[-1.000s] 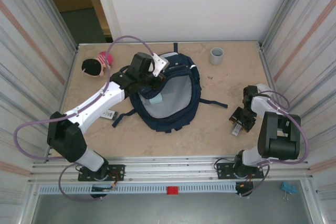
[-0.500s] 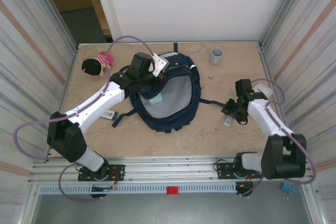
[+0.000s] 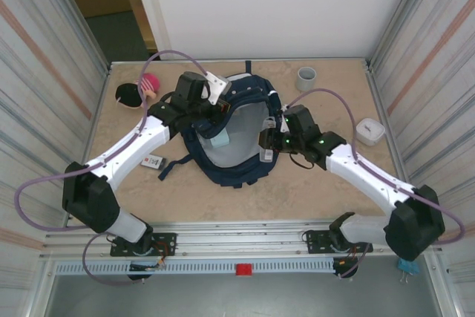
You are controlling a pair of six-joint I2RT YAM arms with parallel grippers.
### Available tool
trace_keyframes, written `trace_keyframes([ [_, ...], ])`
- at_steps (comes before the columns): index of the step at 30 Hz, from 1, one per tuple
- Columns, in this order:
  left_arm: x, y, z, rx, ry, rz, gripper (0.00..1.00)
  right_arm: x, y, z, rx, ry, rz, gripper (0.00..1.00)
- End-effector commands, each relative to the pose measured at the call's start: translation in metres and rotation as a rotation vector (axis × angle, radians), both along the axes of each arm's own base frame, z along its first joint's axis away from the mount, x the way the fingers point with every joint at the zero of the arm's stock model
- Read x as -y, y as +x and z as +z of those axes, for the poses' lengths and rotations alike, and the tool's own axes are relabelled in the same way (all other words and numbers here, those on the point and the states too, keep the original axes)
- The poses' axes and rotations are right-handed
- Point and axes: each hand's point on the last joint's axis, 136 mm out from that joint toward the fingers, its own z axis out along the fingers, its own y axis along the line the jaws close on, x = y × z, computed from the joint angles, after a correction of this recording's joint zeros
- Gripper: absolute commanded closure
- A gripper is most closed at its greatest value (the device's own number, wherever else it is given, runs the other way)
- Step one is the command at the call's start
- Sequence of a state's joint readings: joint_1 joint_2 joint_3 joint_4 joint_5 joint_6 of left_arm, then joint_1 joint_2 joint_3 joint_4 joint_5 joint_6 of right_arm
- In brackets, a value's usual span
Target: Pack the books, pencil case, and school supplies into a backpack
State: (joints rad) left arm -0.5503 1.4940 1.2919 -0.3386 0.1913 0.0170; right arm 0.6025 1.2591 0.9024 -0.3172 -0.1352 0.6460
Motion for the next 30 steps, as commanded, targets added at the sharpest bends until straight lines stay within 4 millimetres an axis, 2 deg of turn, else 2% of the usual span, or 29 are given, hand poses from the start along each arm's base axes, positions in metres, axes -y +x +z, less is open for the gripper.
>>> trace_keyframes([
  [1, 0.002, -0.001, 0.057, 0.117, -0.137, -0.002, 1.0, -0.023, 0.021, 0.008, 0.04, 0.083, -0.015, 0.53],
  [6, 0.001, -0.003, 0.06, 0.12, -0.144, -0.004, 1.0, -0.056, 0.035, -0.006, 0.04, 0.074, 0.027, 0.52],
  [9, 0.0, -0.003, 0.061, 0.12, -0.15, -0.003, 1.0, -0.055, 0.048, -0.023, 0.017, -0.009, -0.044, 0.51],
  [13, -0.001, -0.003, 0.062, 0.12, -0.143, -0.001, 1.0, -0.056, 0.059, -0.034, 0.034, -0.053, -0.083, 0.49],
  [14, -0.001, -0.003, 0.064, 0.123, -0.143, 0.001, 1.0, -0.055, 0.06, -0.036, 0.038, -0.059, -0.09, 0.46],
  [15, -0.002, -0.003, 0.064, 0.125, -0.142, 0.004, 1.0, -0.053, 0.061, -0.038, 0.04, -0.07, -0.095, 0.39],
  [18, -0.004, -0.003, 0.064, 0.124, -0.141, 0.008, 1.0, -0.048, 0.052, -0.036, 0.062, -0.158, -0.107, 0.3],
  [21, -0.007, -0.002, 0.066, 0.129, -0.138, 0.013, 1.0, -0.045, 0.032, -0.033, 0.091, -0.264, -0.092, 0.28],
  [24, -0.009, 0.0, 0.065, 0.131, -0.139, 0.02, 1.0, -0.052, 0.013, -0.042, 0.087, -0.283, -0.078, 0.28],
  [28, -0.006, 0.0, 0.062, 0.117, -0.147, 0.016, 1.0, -0.054, 0.014, -0.052, 0.065, -0.306, -0.145, 0.28],
  [30, -0.005, 0.0, 0.061, 0.113, -0.15, 0.012, 1.0, -0.064, 0.015, -0.058, 0.054, -0.288, -0.139, 0.28],
])
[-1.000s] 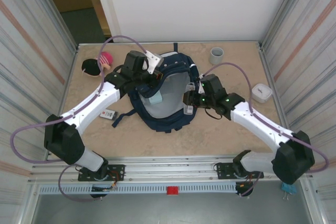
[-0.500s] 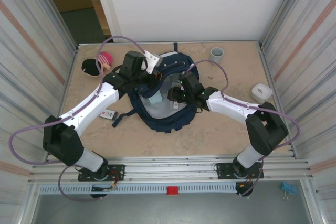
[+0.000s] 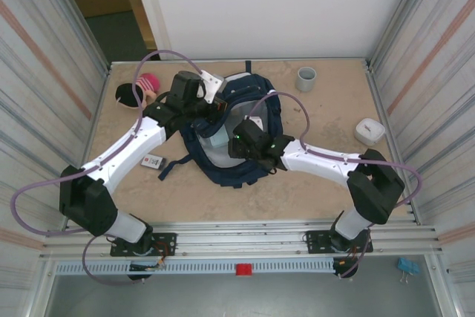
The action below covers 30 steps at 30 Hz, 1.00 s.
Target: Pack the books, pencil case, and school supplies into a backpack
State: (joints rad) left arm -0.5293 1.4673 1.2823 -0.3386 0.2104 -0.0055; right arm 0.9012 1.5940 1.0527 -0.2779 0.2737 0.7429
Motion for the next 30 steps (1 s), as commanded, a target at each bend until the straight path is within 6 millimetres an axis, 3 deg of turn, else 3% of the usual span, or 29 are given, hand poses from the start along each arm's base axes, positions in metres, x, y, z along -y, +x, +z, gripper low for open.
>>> trace_keyframes([
  [1, 0.003, 0.001, 0.052, 0.117, -0.118, -0.004, 1.0, 0.0, 0.011, -0.007, 0.003, -0.011, -0.08, 0.28],
  [6, 0.001, 0.001, 0.054, 0.122, -0.113, 0.001, 1.0, -0.023, 0.012, -0.026, -0.009, -0.027, -0.045, 0.28],
  [12, -0.003, 0.001, 0.054, 0.125, -0.115, 0.008, 1.0, -0.035, 0.017, -0.039, -0.018, -0.043, -0.03, 0.28],
  [18, -0.004, 0.0, 0.056, 0.126, -0.116, 0.01, 1.0, -0.028, 0.025, -0.053, -0.006, -0.12, -0.066, 0.39],
  [22, -0.006, 0.0, 0.058, 0.132, -0.114, 0.014, 1.0, -0.013, 0.034, -0.044, 0.066, -0.179, -0.1, 0.5],
  [30, -0.011, -0.001, 0.057, 0.131, -0.108, 0.024, 1.0, 0.0, 0.062, -0.02, 0.193, -0.163, -0.107, 0.56],
])
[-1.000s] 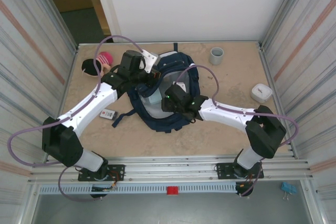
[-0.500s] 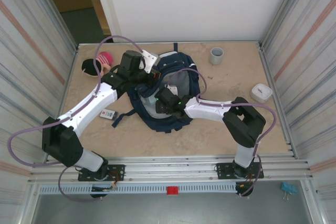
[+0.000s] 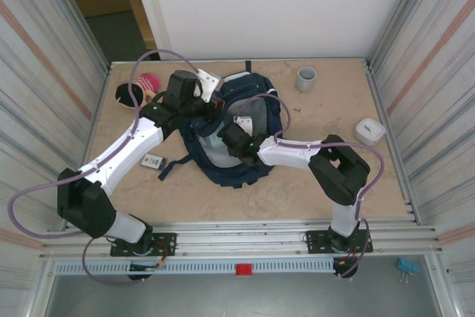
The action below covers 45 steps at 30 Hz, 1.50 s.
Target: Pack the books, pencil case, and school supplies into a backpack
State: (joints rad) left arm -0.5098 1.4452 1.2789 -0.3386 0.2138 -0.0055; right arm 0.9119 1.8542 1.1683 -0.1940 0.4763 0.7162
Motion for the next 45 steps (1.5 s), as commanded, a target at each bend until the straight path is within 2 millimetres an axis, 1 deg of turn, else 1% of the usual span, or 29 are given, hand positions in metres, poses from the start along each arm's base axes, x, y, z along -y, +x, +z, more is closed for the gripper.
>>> trace_keyframes([
  [1, -0.004, -0.002, 0.051, 0.12, -0.098, 0.01, 1.0, 0.01, 0.023, 0.026, 0.114, 0.022, -0.001, 0.56],
  [4, -0.006, -0.002, 0.051, 0.122, -0.099, 0.015, 1.0, 0.001, 0.036, 0.03, 0.137, 0.108, 0.064, 0.56],
  [6, -0.006, -0.001, 0.052, 0.121, -0.102, 0.016, 1.0, -0.008, 0.042, 0.033, 0.158, 0.174, 0.114, 0.54],
  [8, -0.006, -0.001, 0.05, 0.118, -0.101, 0.017, 1.0, -0.013, 0.046, 0.036, 0.176, 0.221, 0.146, 0.49],
  [10, -0.007, 0.0, 0.049, 0.115, -0.098, 0.022, 1.0, -0.014, 0.045, 0.04, 0.183, 0.251, 0.161, 0.42],
  [13, -0.009, 0.001, 0.048, 0.111, -0.095, 0.029, 1.0, -0.007, 0.035, 0.046, 0.161, 0.286, 0.125, 0.41],
  [16, -0.01, 0.003, 0.046, 0.107, -0.098, 0.037, 1.0, -0.002, 0.014, 0.049, 0.139, 0.38, 0.08, 0.43],
  [18, -0.009, 0.002, 0.045, 0.103, -0.103, 0.035, 1.0, -0.004, 0.002, 0.049, 0.129, 0.421, 0.097, 0.44],
  [20, -0.008, 0.002, 0.04, 0.09, -0.102, 0.029, 1.0, -0.002, -0.007, 0.056, 0.144, 0.437, 0.099, 0.45],
  [22, -0.007, 0.001, 0.037, 0.079, -0.102, 0.024, 1.0, -0.002, -0.014, 0.069, 0.164, 0.463, 0.128, 0.44],
  [24, -0.007, -0.001, 0.031, 0.065, -0.097, 0.016, 1.0, 0.003, -0.02, 0.085, 0.192, 0.472, 0.149, 0.44],
  [27, -0.009, -0.004, 0.021, 0.044, -0.077, 0.017, 1.0, 0.021, -0.032, 0.109, 0.249, 0.488, 0.154, 0.44],
  [29, -0.01, -0.006, 0.013, 0.033, -0.065, 0.017, 1.0, 0.033, -0.039, 0.122, 0.273, 0.51, 0.16, 0.42],
  [32, -0.003, -0.014, -0.003, 0.018, -0.027, -0.017, 1.0, 0.048, -0.046, 0.142, 0.269, 0.593, 0.21, 0.38],
  [34, 0.005, -0.021, -0.018, -0.001, -0.003, -0.046, 1.0, 0.062, -0.048, 0.154, 0.282, 0.6, 0.199, 0.38],
  [35, 0.01, -0.026, -0.027, -0.013, 0.012, -0.066, 0.96, 0.069, -0.049, 0.159, 0.29, 0.591, 0.192, 0.37],
  [37, 0.019, -0.036, -0.048, -0.048, 0.044, -0.108, 0.85, 0.083, -0.051, 0.164, 0.286, 0.572, 0.178, 0.36],
  [38, 0.022, -0.041, -0.059, -0.069, 0.058, -0.118, 0.78, 0.089, -0.051, 0.165, 0.278, 0.565, 0.168, 0.36],
  [39, 0.022, -0.045, -0.07, -0.099, 0.063, -0.123, 0.71, 0.094, -0.051, 0.161, 0.255, 0.558, 0.157, 0.36],
  [40, 0.022, -0.049, -0.077, -0.121, 0.059, -0.125, 0.62, 0.1, -0.054, 0.167, 0.256, 0.575, 0.15, 0.36],
  [42, 0.02, -0.056, -0.084, -0.146, 0.04, -0.122, 0.43, 0.107, -0.056, 0.163, 0.209, 0.599, 0.125, 0.35],
  [44, 0.014, -0.06, -0.082, -0.15, 0.006, -0.105, 0.31, 0.11, -0.059, 0.158, 0.161, 0.613, 0.114, 0.34],
  [45, 0.007, -0.06, -0.08, -0.154, -0.014, -0.08, 0.27, 0.11, -0.061, 0.156, 0.134, 0.62, 0.112, 0.33],
])
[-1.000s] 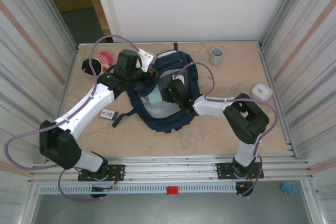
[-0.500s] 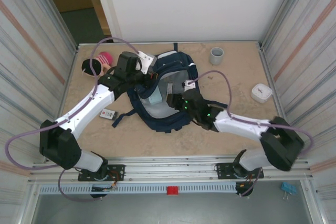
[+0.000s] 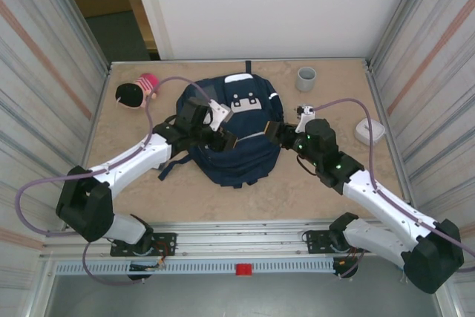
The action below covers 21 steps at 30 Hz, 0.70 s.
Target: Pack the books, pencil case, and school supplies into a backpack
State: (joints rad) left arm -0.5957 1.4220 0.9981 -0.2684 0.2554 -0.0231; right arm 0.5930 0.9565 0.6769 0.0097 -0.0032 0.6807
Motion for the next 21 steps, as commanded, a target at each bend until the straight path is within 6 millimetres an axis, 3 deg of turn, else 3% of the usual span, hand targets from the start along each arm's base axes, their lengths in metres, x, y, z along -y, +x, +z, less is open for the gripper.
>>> trace_keyframes([
  [1, -0.014, 0.001, 0.02, 0.017, -0.094, 0.067, 0.25, -0.002, -0.013, -0.008, -0.123, 0.017, 0.054, 0.33],
  [5, -0.063, 0.021, 0.006, -0.106, -0.155, 0.29, 0.2, -0.016, -0.011, -0.019, -0.231, 0.007, 0.13, 0.32],
  [9, -0.093, 0.036, -0.014, -0.192, -0.212, 0.421, 0.2, -0.031, -0.013, -0.031, -0.343, 0.019, 0.197, 0.3],
  [13, -0.103, 0.054, -0.025, -0.193, -0.236, 0.474, 0.2, -0.038, -0.017, -0.054, -0.436, 0.038, 0.217, 0.28],
  [21, -0.1, 0.087, -0.052, -0.271, -0.302, 0.476, 0.17, -0.038, -0.026, -0.091, -0.534, 0.038, 0.22, 0.27],
])
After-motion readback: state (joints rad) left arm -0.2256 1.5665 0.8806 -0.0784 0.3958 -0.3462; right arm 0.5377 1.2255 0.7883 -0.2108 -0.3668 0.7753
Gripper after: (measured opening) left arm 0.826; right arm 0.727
